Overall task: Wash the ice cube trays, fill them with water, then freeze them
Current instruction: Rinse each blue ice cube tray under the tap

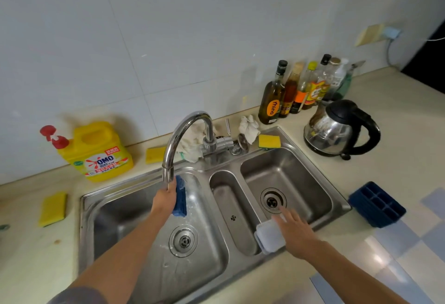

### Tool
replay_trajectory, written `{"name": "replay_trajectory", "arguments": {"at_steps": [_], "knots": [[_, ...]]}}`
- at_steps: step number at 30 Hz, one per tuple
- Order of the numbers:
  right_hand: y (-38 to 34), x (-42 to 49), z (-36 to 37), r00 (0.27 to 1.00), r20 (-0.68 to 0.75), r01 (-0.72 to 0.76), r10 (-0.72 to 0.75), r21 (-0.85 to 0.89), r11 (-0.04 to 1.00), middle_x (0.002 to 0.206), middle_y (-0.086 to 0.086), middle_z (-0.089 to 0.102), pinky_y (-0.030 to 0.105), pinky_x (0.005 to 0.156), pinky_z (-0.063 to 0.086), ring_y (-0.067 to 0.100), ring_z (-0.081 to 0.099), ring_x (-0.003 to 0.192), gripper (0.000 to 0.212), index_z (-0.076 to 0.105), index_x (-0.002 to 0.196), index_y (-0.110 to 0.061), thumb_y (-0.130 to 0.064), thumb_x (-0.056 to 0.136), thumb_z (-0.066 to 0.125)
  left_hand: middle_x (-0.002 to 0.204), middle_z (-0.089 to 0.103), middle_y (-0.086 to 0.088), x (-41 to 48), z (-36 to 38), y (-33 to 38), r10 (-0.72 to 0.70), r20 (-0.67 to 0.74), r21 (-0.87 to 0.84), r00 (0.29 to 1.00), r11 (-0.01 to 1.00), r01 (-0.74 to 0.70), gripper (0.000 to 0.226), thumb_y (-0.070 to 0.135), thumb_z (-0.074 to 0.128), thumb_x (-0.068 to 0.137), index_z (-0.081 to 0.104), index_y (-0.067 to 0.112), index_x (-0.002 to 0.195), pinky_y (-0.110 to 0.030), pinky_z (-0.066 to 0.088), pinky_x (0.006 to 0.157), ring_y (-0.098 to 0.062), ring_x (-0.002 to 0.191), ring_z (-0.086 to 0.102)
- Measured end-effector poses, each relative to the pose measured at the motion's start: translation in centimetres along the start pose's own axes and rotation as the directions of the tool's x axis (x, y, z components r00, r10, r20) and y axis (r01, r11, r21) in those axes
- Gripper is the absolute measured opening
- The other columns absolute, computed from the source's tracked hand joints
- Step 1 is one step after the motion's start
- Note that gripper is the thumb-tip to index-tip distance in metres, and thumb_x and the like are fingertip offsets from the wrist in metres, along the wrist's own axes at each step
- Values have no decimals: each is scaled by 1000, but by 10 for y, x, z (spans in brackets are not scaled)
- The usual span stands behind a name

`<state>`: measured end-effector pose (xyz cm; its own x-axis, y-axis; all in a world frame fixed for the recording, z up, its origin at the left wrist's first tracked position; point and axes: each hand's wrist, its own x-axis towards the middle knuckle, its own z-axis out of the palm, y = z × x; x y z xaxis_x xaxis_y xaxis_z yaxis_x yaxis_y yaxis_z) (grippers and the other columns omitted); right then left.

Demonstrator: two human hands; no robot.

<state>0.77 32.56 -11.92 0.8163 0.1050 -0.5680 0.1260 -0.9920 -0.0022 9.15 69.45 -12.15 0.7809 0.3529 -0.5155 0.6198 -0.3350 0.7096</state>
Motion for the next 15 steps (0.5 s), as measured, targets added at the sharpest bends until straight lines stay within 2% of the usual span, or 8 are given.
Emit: {"name": "replay_trajectory", "arguments": {"at_steps": [3,5,11,15], "knots": [[4,-3,4,1000,4,2,-2,-58,998,170,8,-5,52,126,12,36,-2,157,93,14,162,-25,-9,89,70,108,65,-20,-4,0,0,-56,3,-90,998,994,56,65,65,36,100,59,5,112,-47,54,93,-37,99,65],[4,-3,3,1000,10,-4,5,-85,996,170,9,-6,53,126,11,38,-1,156,94,13,163,-25,-10,90,70,109,66,-21,-5,1,-1,-89,5,-132,996,987,89,66,63,36,101,59,3,115,-48,54,93,-37,99,66],[-3,5,-7,998,-6,-55,55,-81,995,170,13,-8,54,126,13,40,-3,156,102,5,163,-25,0,86,67,96,68,-14,-12,3,2,-124,27,-244,992,961,127,59,61,38,101,60,7,109,-35,52,69,-28,82,66],[-24,17,-33,991,-131,19,-20,-4,1000,167,12,9,49,124,23,37,7,155,91,13,160,-23,0,87,62,92,70,-11,-14,2,8,-151,78,-364,985,916,169,44,54,44,102,61,13,104,-32,52,62,-26,81,69]]}}
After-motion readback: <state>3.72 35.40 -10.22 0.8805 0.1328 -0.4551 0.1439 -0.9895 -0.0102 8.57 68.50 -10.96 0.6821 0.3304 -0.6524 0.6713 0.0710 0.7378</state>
